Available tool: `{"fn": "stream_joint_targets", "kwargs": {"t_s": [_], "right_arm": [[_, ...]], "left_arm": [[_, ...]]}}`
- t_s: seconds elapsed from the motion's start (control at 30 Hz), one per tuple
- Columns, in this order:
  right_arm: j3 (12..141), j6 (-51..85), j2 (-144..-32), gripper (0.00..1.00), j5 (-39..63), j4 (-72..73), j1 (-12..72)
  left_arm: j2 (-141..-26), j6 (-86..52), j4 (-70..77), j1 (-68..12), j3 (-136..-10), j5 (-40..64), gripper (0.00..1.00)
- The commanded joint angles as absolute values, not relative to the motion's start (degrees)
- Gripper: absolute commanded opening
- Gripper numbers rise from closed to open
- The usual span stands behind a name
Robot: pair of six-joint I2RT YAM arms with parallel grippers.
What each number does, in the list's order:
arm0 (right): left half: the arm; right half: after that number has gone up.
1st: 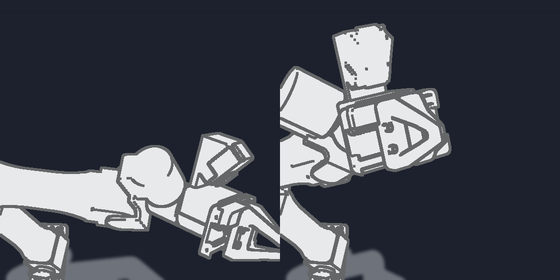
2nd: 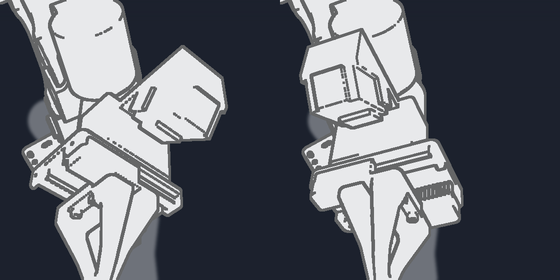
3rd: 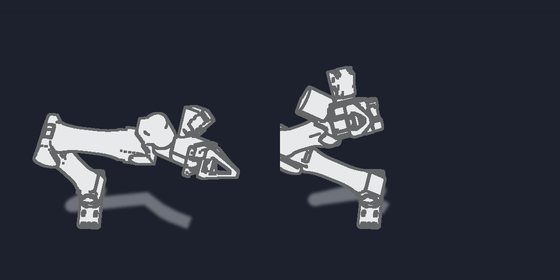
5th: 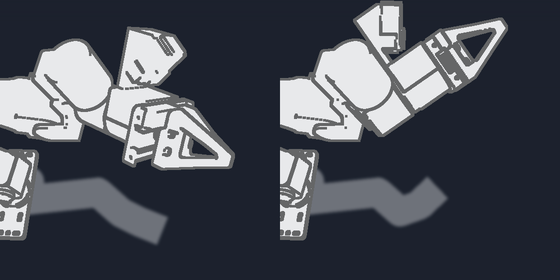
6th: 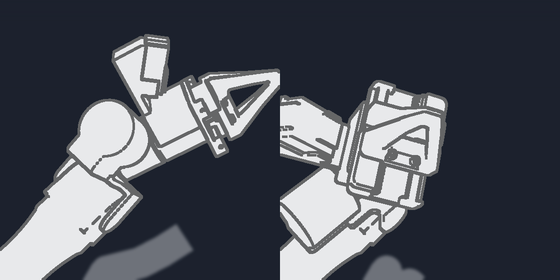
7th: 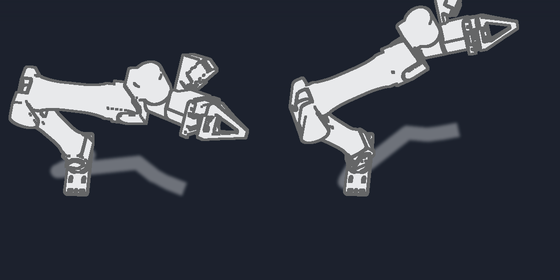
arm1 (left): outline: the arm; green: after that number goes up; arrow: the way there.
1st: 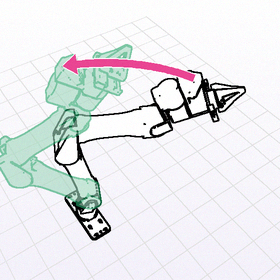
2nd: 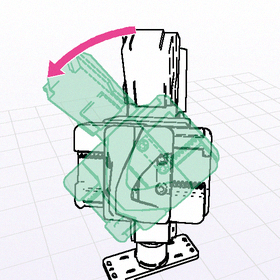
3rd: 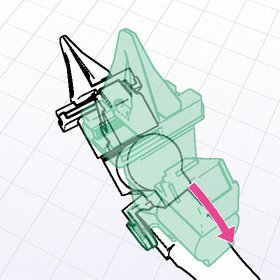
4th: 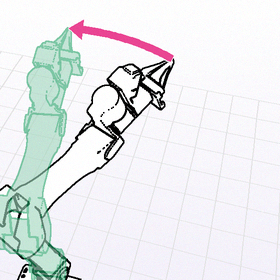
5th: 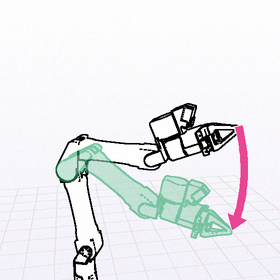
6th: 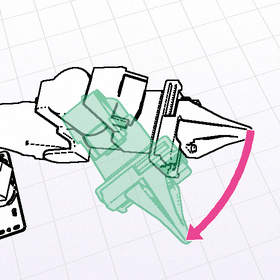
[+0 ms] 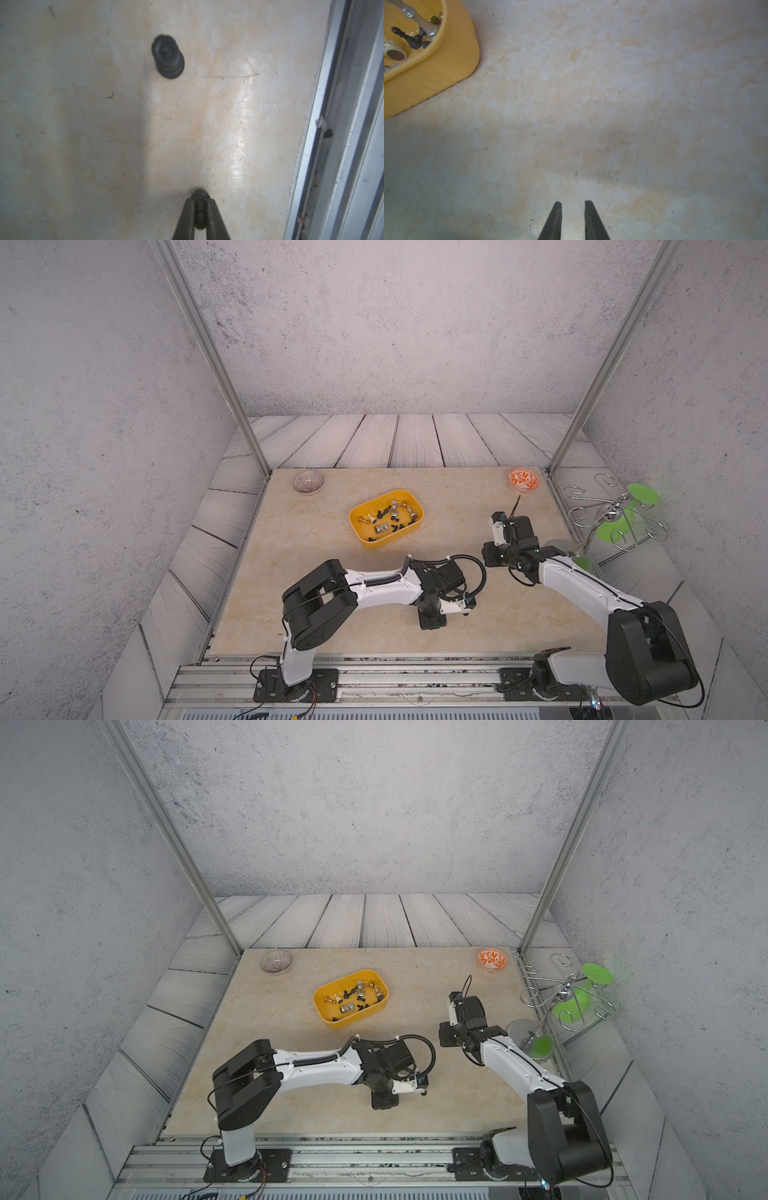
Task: Put the chess pieces into the storage box
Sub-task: Pick up the chess piece at the center of the board, then place the chess piece in the storage box.
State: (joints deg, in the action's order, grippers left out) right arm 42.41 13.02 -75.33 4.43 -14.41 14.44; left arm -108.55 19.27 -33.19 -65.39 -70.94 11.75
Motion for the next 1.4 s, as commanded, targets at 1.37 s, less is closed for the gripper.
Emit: {"fn": "stream_joint_targets", "kwargs": {"t_s": [1.37], "right_arm": [[43.2,13.8,-68.4,0.22,4.6,-19.5,14.2]], "left_arm": [[-121.1,11.2,-42.2,-20.4,-101.0,10.2,0.15]]}}
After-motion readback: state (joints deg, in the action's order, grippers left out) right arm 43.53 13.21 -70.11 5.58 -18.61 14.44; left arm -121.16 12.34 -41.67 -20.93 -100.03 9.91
